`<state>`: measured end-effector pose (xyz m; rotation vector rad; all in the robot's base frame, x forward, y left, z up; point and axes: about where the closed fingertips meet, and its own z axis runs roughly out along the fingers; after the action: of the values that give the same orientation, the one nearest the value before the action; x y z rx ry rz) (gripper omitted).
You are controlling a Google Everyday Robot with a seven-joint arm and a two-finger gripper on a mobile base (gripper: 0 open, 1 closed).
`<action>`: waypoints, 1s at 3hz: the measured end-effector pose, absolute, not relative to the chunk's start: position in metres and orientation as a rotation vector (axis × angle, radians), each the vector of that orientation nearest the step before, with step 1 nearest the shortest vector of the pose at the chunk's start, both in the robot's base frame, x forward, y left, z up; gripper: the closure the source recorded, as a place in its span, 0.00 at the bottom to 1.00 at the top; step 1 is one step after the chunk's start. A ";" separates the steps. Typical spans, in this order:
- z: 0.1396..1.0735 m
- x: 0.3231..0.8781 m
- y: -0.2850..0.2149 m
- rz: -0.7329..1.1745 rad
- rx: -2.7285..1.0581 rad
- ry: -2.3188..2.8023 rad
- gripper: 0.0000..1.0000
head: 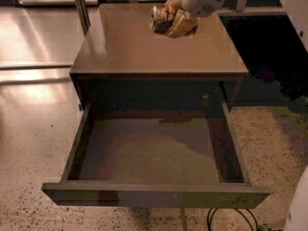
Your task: Place orange can into top drawer
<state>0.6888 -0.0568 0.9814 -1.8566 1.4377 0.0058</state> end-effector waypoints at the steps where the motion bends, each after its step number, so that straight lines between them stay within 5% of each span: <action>1: 0.981 0.689 -0.057 0.006 -1.857 1.438 1.00; 3: 0.967 0.649 -0.037 0.090 -1.833 1.396 1.00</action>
Offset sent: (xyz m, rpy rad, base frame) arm -0.0319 0.0208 -0.0139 0.0560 0.0089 0.0472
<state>0.6494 -0.0371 0.9671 -1.8328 1.3965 0.0901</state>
